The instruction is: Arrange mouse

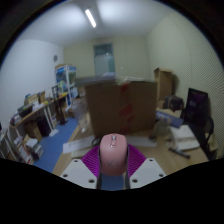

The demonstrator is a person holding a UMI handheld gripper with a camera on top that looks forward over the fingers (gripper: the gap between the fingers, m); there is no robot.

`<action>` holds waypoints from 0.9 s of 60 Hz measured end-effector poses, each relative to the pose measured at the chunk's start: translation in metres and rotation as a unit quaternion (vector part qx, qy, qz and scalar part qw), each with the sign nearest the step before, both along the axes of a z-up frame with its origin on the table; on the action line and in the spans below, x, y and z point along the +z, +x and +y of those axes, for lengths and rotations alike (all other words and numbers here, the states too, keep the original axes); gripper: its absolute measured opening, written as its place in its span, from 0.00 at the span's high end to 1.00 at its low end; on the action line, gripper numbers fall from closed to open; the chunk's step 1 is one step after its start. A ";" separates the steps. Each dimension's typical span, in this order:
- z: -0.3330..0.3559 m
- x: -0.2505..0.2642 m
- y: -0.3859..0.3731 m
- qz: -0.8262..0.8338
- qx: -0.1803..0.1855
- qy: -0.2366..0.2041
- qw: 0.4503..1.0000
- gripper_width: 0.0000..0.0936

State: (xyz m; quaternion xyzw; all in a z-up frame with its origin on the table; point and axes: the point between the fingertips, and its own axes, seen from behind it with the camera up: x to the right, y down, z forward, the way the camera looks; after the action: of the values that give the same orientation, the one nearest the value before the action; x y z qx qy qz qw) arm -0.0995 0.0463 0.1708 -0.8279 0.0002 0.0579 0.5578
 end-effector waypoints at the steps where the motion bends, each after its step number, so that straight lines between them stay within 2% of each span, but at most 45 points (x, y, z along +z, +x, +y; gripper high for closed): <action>1: -0.001 -0.012 -0.014 -0.002 0.005 -0.010 1.000 0.67; 9: -0.016 -0.121 -0.076 -0.021 0.028 -0.095 0.995 0.67; 17: -0.032 -0.183 -0.090 -0.035 0.019 -0.148 0.988 0.65; 18: -0.031 -0.181 -0.090 -0.039 0.018 -0.136 0.990 0.66; 21: -0.028 -0.181 -0.089 -0.051 0.021 -0.138 0.989 0.62; 25: -0.030 -0.185 -0.091 -0.047 0.024 -0.160 0.986 0.58; 26: -0.029 -0.184 -0.091 -0.046 0.025 -0.165 0.985 0.53; 30: -0.030 -0.186 -0.093 -0.042 0.037 -0.186 0.981 0.45; 33: -0.037 -0.181 -0.094 -0.032 0.044 -0.200 0.978 0.28; 36: -0.041 -0.168 -0.092 -0.025 0.043 -0.190 0.981 0.09; 37: -0.044 -0.162 -0.091 -0.026 0.044 -0.184 0.982 0.06; 38: -0.048 -0.155 -0.089 -0.026 0.044 -0.181 0.982 0.12; 45: -0.096 -0.104 -0.073 -0.008 0.037 -0.169 0.985 0.11; 54: -0.175 -0.066 -0.031 0.003 0.015 -0.181 0.983 0.11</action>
State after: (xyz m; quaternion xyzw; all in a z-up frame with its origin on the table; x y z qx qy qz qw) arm -0.1308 -0.1291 0.1052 -0.9148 0.0003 0.0676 0.3981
